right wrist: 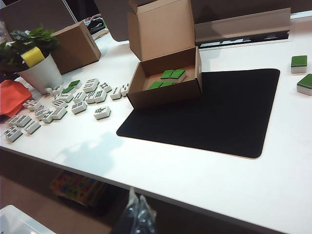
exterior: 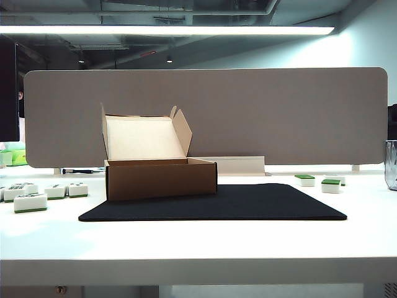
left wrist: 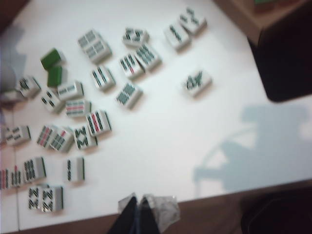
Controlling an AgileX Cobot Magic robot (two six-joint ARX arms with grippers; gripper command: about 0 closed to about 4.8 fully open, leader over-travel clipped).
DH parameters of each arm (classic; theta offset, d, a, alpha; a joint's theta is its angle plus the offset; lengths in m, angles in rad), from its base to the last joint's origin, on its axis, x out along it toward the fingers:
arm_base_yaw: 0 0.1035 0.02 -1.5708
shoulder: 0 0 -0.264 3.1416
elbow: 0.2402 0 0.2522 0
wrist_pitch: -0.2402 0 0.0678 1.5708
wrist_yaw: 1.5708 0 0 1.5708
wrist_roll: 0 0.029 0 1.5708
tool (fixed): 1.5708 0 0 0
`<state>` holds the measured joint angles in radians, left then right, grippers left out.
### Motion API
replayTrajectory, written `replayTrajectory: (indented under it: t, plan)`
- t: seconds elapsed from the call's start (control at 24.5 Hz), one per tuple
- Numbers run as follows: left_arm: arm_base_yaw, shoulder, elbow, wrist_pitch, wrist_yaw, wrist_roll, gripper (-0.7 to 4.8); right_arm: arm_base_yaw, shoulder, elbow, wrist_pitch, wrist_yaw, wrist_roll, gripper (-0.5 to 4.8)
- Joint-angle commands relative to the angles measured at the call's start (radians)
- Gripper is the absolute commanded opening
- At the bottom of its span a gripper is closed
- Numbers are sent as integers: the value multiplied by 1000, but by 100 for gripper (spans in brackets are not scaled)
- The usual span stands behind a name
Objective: Pick up four mahjong tiles and put them into the paper box.
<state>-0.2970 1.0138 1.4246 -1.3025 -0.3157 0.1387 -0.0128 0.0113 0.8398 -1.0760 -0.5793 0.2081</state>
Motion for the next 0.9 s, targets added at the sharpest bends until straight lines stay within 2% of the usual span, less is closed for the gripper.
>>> replayTrajectory:
  t: [0.04, 0.16, 0.33, 0.61, 0.9]
  plan:
    - [0, -99, -109, 64, -2, -57, -6, 0, -12, 3, 7, -2, -3, -1]
    - [0, -259, -288, 208, 10, -144, -6, 0, -12, 3, 7, -2, -3, -1]
    - [0, -386, -424, 296, 8, -147, -6, 0, -12, 3, 7, -2, -3, -1]
    - [0, -566, -650, 344, 9, -147, -6, 0, -12, 3, 7, -2, -3, -1]
    - [0, -679, -803, 539, 9, -146, -6, 0, -12, 3, 7, -2, -3, -1]
